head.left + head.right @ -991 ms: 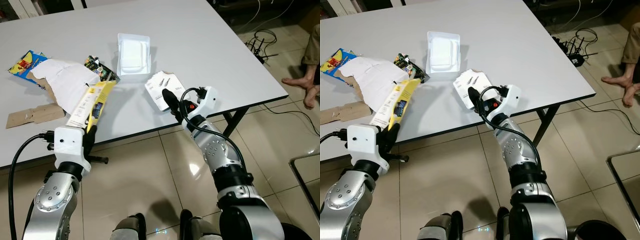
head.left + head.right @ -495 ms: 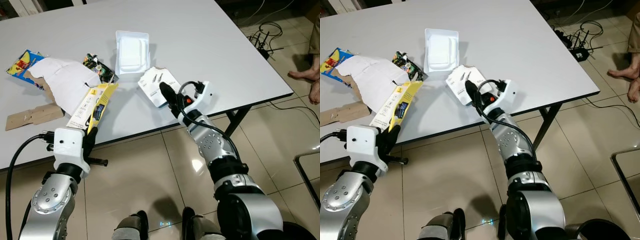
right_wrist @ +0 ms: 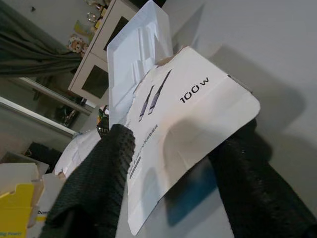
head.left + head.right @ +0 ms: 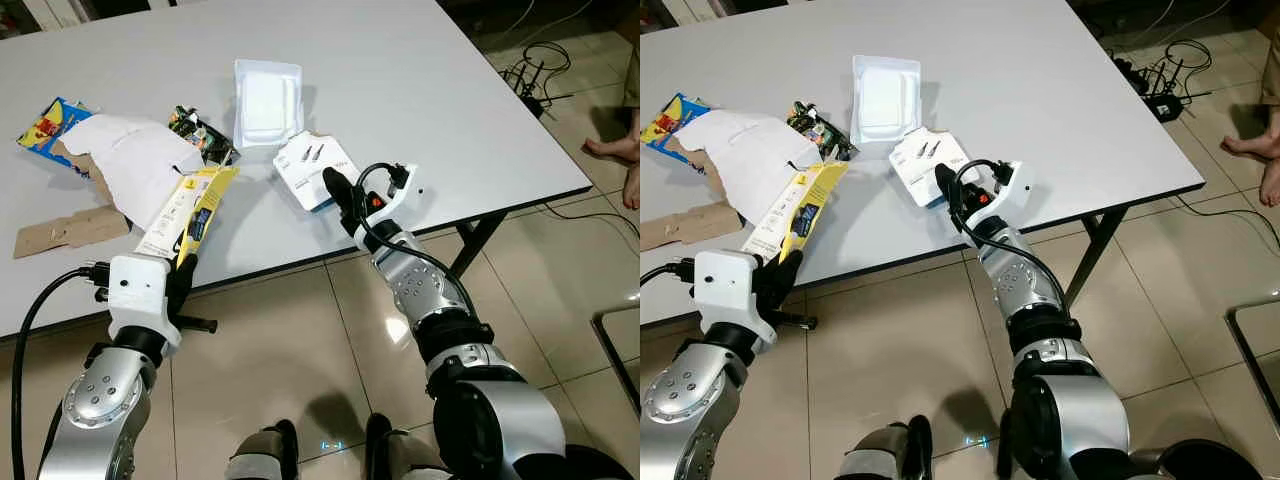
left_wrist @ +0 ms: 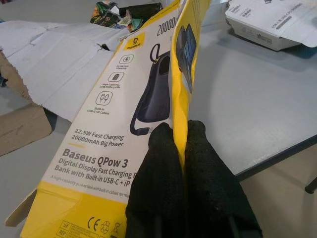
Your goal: Picking trash to rubbish bin
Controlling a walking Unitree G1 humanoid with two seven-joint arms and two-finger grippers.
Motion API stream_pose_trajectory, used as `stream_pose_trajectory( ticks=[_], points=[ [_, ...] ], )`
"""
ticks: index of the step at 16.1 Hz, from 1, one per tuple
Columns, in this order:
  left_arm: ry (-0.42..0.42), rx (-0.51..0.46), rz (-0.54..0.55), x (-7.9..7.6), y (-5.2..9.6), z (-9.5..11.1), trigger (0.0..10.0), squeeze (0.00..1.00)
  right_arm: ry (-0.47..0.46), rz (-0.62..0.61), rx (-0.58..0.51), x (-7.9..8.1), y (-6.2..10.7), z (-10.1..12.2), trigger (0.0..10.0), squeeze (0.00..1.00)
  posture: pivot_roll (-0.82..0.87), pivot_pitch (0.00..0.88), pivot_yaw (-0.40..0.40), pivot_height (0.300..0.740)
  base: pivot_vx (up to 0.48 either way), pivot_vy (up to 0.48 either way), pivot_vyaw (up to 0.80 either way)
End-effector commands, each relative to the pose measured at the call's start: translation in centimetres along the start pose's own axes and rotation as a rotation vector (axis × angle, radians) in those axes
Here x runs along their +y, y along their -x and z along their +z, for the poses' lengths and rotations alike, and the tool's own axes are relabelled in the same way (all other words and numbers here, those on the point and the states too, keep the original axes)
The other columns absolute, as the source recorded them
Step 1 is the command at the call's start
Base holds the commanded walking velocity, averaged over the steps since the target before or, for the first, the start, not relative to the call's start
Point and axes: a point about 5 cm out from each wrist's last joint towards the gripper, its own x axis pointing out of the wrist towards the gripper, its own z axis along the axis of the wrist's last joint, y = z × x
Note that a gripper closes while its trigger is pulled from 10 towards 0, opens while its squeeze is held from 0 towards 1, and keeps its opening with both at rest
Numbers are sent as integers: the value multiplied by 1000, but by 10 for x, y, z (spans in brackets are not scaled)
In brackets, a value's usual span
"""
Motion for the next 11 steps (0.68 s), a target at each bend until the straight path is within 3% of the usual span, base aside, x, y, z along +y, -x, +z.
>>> stream_pose_trajectory(
  ticks=[1,11],
  points=[
    [-2,5,4,2,4,1,10000,0,-93,50,63,27,-9,-34,0,0,146,254,80,740,0,0,0],
    [2,3,1,1,1,1,10000,0,-82,46,58,25,-9,-33,0,0,139,248,78,740,0,0,0]
  ],
)
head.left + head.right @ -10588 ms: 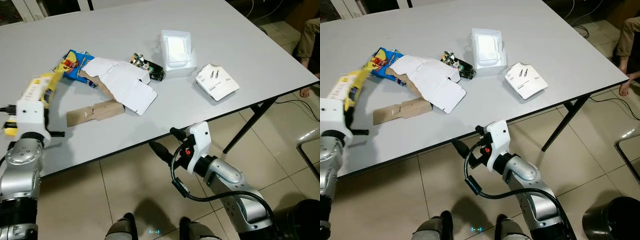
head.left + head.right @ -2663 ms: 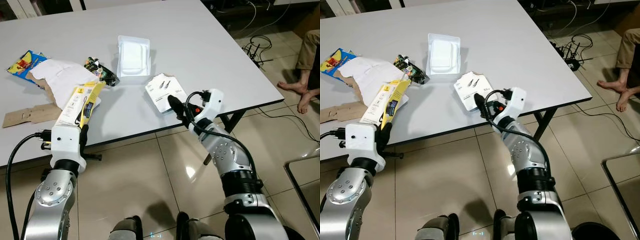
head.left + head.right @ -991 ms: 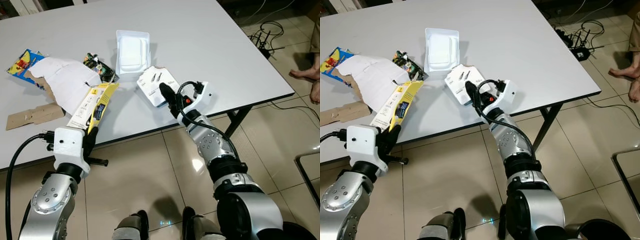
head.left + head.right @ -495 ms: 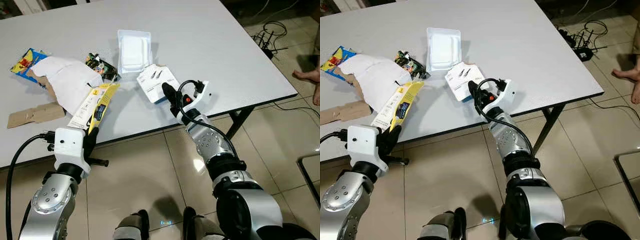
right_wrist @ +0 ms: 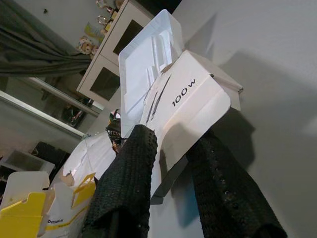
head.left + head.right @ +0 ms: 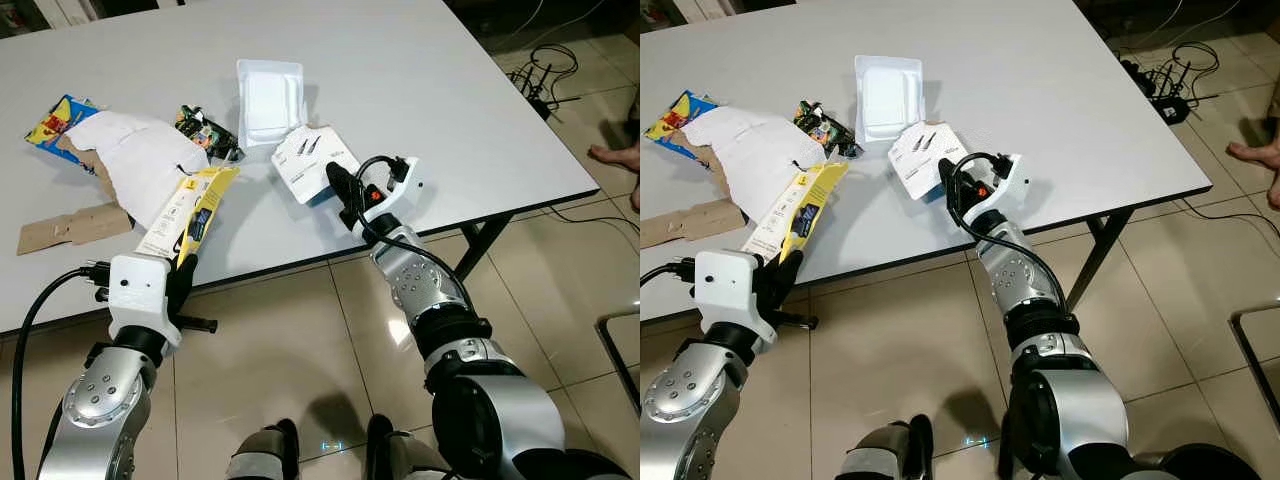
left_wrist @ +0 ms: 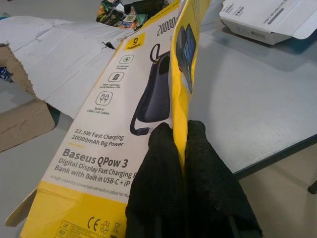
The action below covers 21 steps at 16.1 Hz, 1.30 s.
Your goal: Picking trash to rubbish bin
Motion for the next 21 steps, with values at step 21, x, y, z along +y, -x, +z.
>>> stream_pose_trajectory(
  ticks=[21],
  points=[
    [-19,-217,102,-11,-45,22,10000,0,557,13,-207,32,-13,50,0,0,4,101,8,740,0,0,0]
  ],
)
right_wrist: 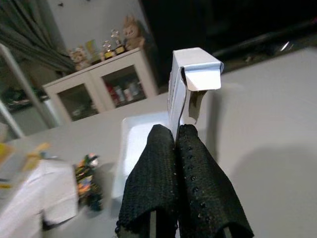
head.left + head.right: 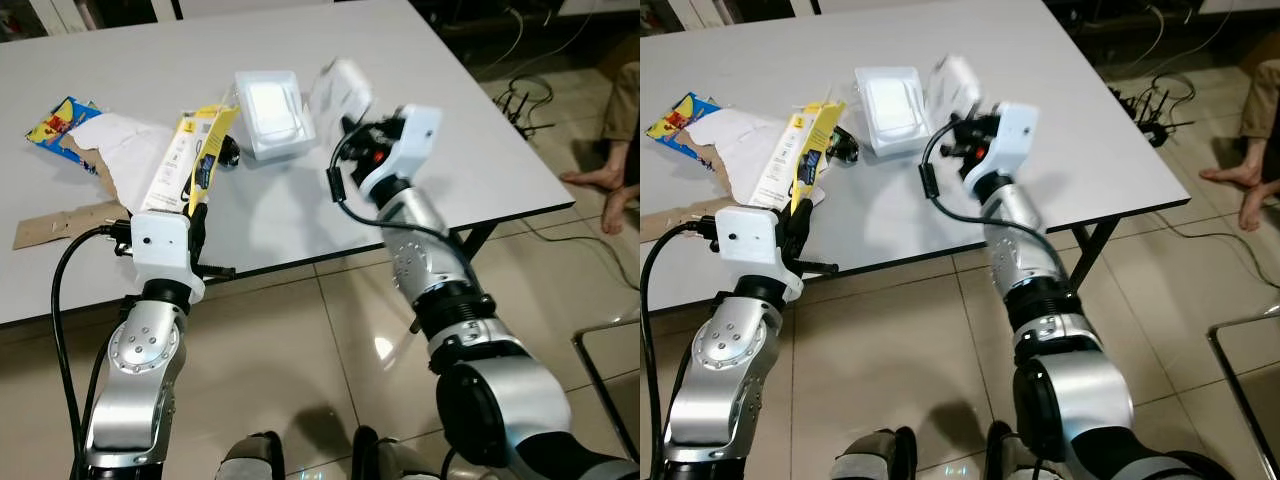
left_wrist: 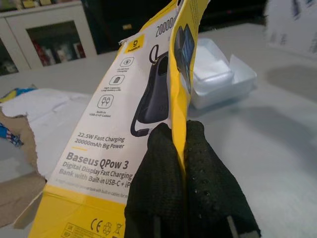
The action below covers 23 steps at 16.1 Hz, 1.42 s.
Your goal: Picking trash to rubbish bin
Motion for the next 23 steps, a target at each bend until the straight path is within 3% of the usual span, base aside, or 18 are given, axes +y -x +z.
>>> stream_pose_trajectory(
  ticks=[1,5,9,10,11,13,16,23],
  points=[
    [-6,-13,25,-1,-1,-1,10000,0,81,-6,-26,-2,2,5,0,0,-1,100,8,740,0,0,0],
    [-16,-53,53,-6,-5,2,10000,0,200,-56,-22,-17,15,1,0,0,-14,98,2,740,0,0,0],
    [1,-62,56,-13,-6,0,10000,0,302,-90,-6,-38,40,-3,0,0,-46,96,-9,740,0,0,0],
    [9,-69,58,-16,-6,1,10000,0,314,-100,5,-42,46,-4,745,0,-52,96,-9,740,0,0,0],
    [13,-75,60,-18,-6,0,10000,0,355,-101,5,-43,54,-3,10000,0,-68,89,7,740,0,0,0],
    [16,-88,37,-23,-9,2,10000,0,394,-113,4,-43,62,-2,10000,0,-73,88,12,740,0,0,0],
    [20,-99,24,-24,-20,5,10000,0,383,-122,35,-40,71,-9,10000,0,-88,79,30,740,0,0,-733],
    [28,-97,55,-26,-17,2,10000,0,358,-101,51,-32,69,-6,10000,0,-78,81,28,740,0,0,-779]
  ],
)
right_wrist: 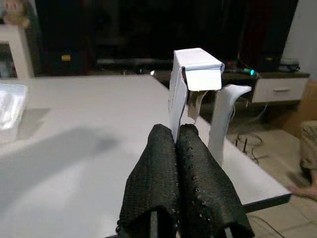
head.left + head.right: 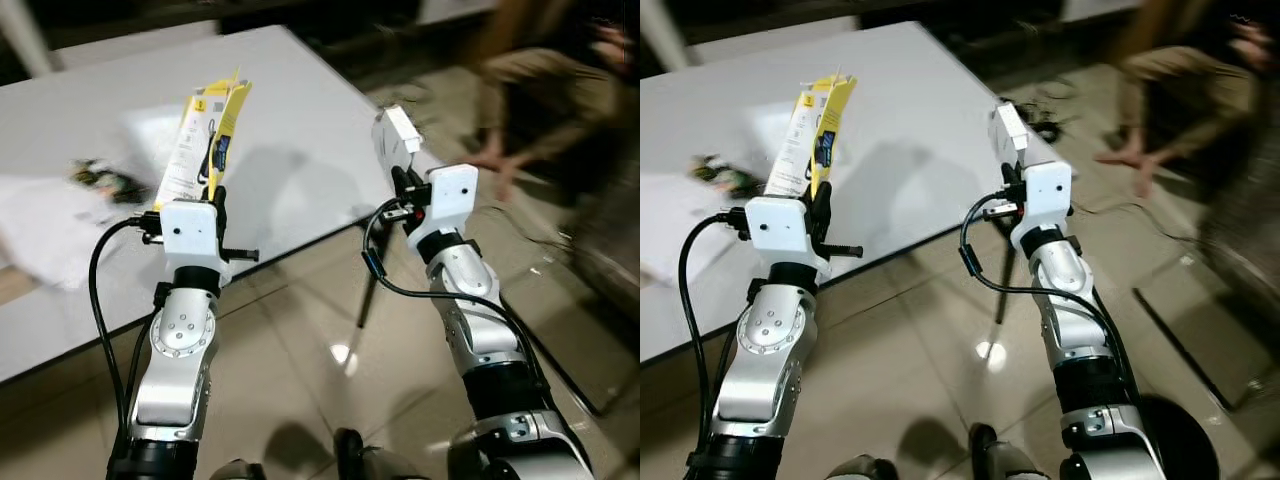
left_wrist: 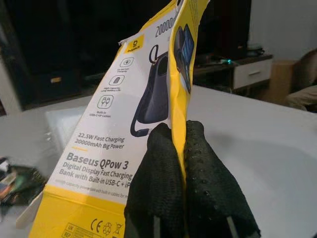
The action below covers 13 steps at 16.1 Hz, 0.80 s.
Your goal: Picking trash to rubbish bin
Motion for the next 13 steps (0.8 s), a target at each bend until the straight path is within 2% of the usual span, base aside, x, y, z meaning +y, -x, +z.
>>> stream_pose_trajectory(
  ticks=[1,13],
  points=[
    [5,-4,13,0,-1,0,10000,0,6,9,-21,1,-2,9,10000,0,-78,81,17,740,0,0,-781],
    [95,45,-2,2,3,-6,10000,0,5,16,1,0,-3,11,10000,0,-77,94,-6,740,0,0,-786]
  ],
)
